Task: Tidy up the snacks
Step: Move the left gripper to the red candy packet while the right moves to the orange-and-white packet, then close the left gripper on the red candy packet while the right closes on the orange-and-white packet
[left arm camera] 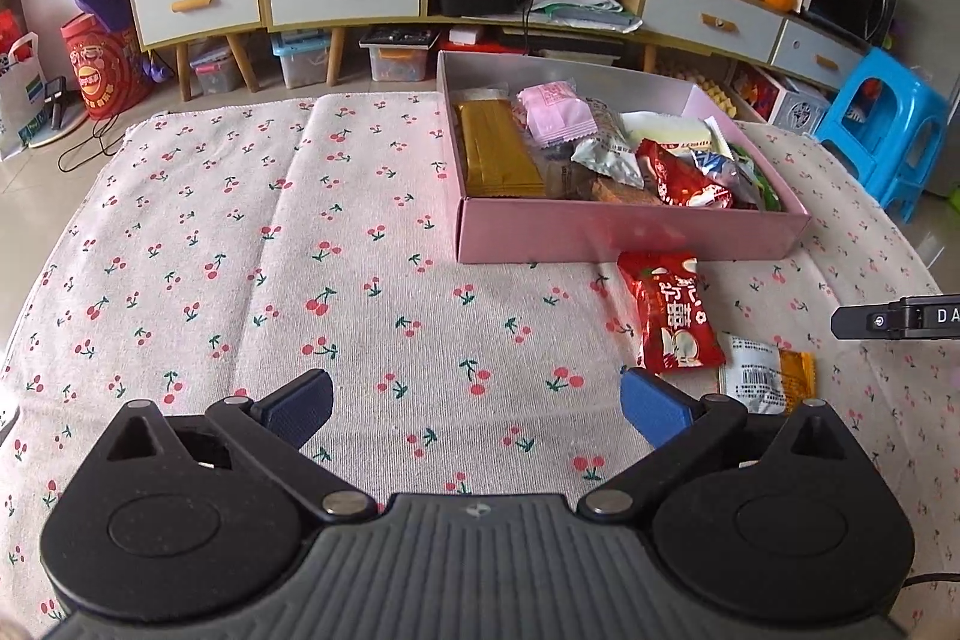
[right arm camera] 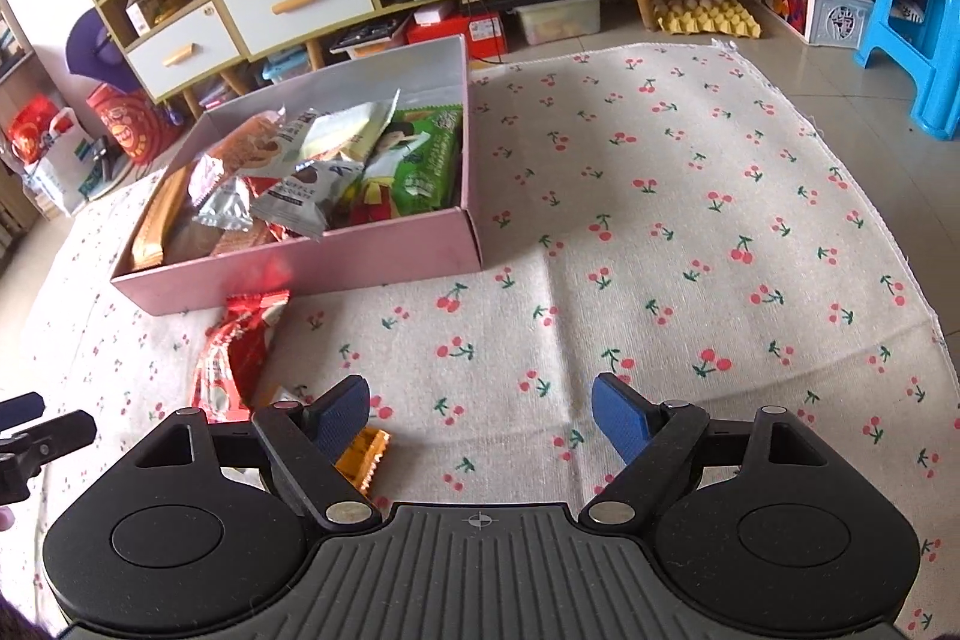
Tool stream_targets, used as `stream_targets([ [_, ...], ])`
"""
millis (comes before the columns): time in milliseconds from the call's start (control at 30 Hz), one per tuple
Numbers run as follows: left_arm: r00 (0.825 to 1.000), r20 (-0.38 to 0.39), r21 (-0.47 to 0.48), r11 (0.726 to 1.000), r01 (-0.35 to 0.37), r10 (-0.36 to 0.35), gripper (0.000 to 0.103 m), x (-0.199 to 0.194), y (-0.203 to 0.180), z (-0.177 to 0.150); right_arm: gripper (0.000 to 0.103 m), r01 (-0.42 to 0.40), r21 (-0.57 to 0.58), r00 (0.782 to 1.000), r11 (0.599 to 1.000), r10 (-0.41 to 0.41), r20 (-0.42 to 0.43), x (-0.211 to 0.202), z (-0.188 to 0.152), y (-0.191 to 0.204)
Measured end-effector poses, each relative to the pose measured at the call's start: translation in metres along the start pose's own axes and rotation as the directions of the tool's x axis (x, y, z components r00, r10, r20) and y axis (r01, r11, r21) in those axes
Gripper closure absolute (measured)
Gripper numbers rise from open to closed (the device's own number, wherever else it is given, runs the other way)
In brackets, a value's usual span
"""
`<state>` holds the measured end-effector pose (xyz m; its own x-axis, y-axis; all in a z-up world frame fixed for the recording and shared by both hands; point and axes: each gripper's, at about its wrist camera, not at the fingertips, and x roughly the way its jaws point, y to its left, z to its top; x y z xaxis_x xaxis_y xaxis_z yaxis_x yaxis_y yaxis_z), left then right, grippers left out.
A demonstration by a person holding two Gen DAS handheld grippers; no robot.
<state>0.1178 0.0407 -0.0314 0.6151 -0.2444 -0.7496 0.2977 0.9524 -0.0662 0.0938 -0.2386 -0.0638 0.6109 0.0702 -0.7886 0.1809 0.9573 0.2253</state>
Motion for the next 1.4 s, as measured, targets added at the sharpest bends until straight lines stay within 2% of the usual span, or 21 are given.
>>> stream_targets([
  [233,1.0,0.006,0.045,0.999,0.011,-0.011,0.001,0.008,-0.016,-0.005,0.02,0.014,-0.087,0.999,0.996,-0.017,-0.028,0.007,-0.015,0.005],
  [467,0.997,0.037,0.025,0.998,0.061,-0.062,0.002,0.019,-0.037,0.004,0.02,-0.062,-0.196,0.998,0.979,0.058,-0.027,0.005,-0.022,0.021],
  [700,0.994,0.045,0.002,0.995,0.099,-0.099,0.016,0.032,-0.06,0.011,0.018,-0.08,-0.261,0.997,0.962,0.075,-0.027,0.006,-0.027,0.024],
  [767,0.995,0.04,-0.003,0.995,0.096,-0.096,0.019,0.036,-0.065,0.012,0.012,-0.08,-0.263,0.997,0.961,0.077,-0.022,0.007,-0.027,0.024],
  [967,0.997,0.031,-0.011,0.998,0.069,-0.069,0.034,0.046,-0.07,0.011,0.012,-0.1,-0.3,0.995,0.949,0.096,-0.029,0.008,-0.028,0.027],
  [1033,0.997,0.035,0.009,0.998,0.068,-0.068,0.043,0.046,-0.071,0.011,0.011,-0.107,-0.315,0.994,0.943,0.103,-0.029,0.008,-0.029,0.03],
  [1167,0.998,0.04,0.047,0.998,0.051,-0.053,0.067,0.043,-0.072,0.011,0.011,-0.122,-0.348,0.993,0.929,0.117,-0.036,0.009,-0.031,0.036],
  [1400,0.999,0.021,0.07,0.997,0.034,-0.036,0.07,0.035,-0.07,0.01,0.011,-0.132,-0.398,0.991,0.908,0.125,-0.043,0.011,-0.036,0.051],
])
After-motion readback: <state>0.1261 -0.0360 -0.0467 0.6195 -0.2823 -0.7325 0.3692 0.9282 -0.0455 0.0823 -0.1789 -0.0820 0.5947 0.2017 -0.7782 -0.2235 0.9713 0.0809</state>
